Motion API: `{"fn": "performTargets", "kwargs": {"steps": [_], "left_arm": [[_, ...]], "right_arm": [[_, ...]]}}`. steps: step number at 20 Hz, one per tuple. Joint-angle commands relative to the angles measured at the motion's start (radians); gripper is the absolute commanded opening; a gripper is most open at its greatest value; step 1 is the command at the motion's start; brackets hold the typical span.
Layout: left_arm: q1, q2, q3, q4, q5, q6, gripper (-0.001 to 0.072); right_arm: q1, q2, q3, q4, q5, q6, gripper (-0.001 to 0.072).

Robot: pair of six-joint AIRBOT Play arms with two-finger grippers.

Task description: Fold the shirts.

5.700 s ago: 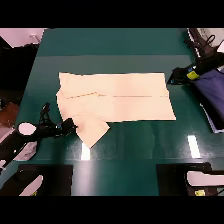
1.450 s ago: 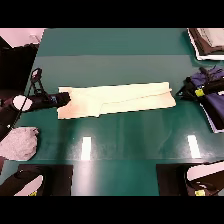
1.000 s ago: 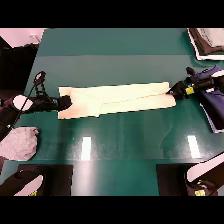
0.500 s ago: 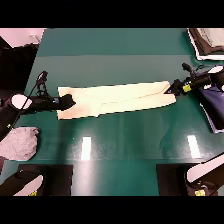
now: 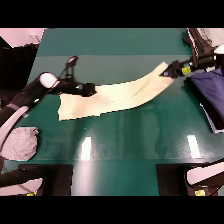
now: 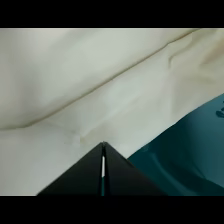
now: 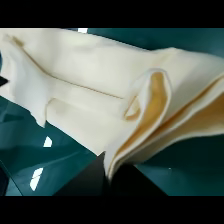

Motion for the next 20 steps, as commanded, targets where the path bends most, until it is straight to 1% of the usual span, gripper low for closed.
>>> {"fn": "performTargets", "kwargs": {"steps": [1, 4, 7, 9, 12, 15, 17, 20], "left_arm": [[-0.074, -0.25, 0.225, 0.011, -0.058, 0.008, 0.0027], [-0.088, -0.4, 0.341, 0.012, -0.116, 0.008, 0.0027], [-0.088, -0.452, 0.367, 0.022, -0.106, 0.008, 0.0027], [-0.087, -0.452, 0.367, 0.057, -0.105, 0.008, 0.0027], [-0.07, -0.452, 0.369, 0.065, -0.124, 0.008, 0.0027], [-0.029, -0.452, 0.407, 0.089, -0.213, 0.007, 0.0026], [0.003, -0.444, 0.47, 0.164, -0.308, 0.002, 0.0026], [0.056, -0.353, 0.518, 0.303, -0.353, -0.003, 0.0026]], "right_arm": [[0.126, 0.013, 0.146, 0.024, 0.005, 0.042, 0.0012], [0.24, 0.013, 0.246, 0.023, -0.022, 0.047, 0.0012], [0.338, 0.013, 0.311, 0.014, -0.044, 0.049, 0.0012], [0.382, 0.012, 0.313, 0.013, -0.059, 0.049, 0.0012], [0.426, 0.012, 0.286, 0.014, -0.069, 0.049, 0.0012], [0.459, 0.009, 0.275, 0.014, -0.091, 0.049, 0.0012], [0.48, 0.007, 0.275, 0.013, -0.116, 0.048, 0.0012], [0.509, -0.002, 0.275, 0.014, -0.162, 0.048, 0.0012]]}}
